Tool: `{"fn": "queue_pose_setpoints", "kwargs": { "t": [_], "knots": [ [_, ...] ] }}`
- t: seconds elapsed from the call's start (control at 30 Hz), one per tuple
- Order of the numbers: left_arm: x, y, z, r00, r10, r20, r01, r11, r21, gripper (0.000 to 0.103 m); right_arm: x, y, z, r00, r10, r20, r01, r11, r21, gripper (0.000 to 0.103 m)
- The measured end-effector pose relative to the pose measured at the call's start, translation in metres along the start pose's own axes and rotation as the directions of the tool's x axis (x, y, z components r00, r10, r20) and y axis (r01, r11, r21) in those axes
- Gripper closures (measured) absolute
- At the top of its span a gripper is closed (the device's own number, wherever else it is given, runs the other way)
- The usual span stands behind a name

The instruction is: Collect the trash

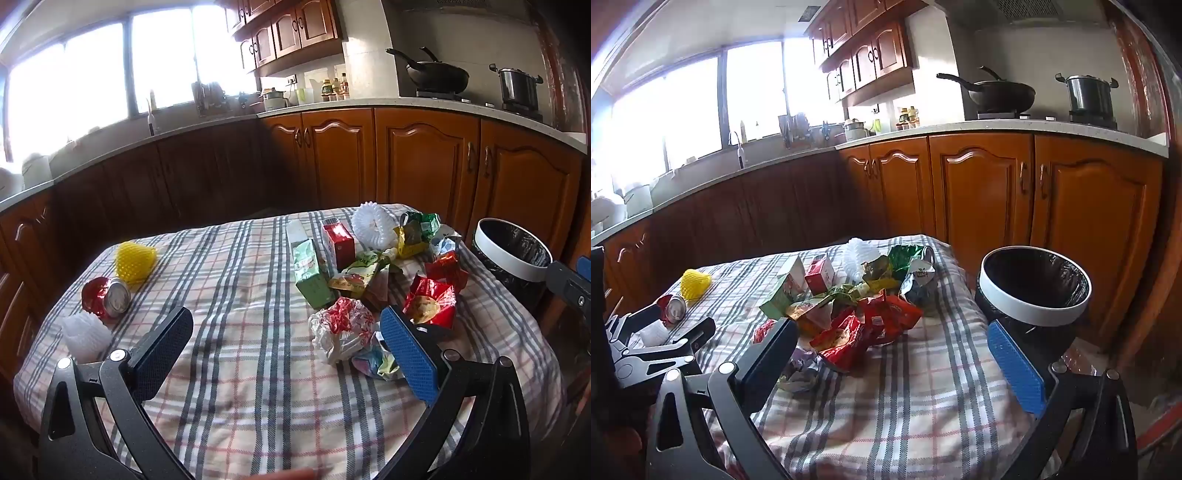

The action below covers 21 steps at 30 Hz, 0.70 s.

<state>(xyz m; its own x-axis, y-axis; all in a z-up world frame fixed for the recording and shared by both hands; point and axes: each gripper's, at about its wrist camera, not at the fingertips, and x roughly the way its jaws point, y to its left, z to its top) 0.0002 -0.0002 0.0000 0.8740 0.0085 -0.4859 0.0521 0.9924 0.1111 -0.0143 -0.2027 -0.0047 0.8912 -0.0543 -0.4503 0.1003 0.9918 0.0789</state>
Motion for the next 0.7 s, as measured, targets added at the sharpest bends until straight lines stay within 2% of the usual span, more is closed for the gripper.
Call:
{"fn": "queue_pose_setpoints", "kwargs": {
  "t": [0.23, 0.3, 0.7],
  "knots": [
    [-0.008, -0.003, -0.008, 1.000, 0.011, 0.008, -0.011, 1.000, -0.024, 0.000, 0.001, 0.000, -0.002, 1.000, -0.010, 0.000, 0.010, 1.000, -0.010, 0.000],
    [0.007, 0.002, -0.006, 1.000, -0.007, -0.012, 0.007, 1.000, -0.018, 0.000, 0.002, -0.001, -0.004, 1.000, -0.013, -0.001, 0.013, 1.000, -0.005, 0.000],
    [0.003, 0.004, -0.005, 1.000, -0.018, -0.005, 0.018, 1.000, -0.012, 0.000, 0.005, 0.001, -0.005, 1.000, -0.023, -0.011, 0.023, 1.000, -0.009, 0.000]
  ]
}}
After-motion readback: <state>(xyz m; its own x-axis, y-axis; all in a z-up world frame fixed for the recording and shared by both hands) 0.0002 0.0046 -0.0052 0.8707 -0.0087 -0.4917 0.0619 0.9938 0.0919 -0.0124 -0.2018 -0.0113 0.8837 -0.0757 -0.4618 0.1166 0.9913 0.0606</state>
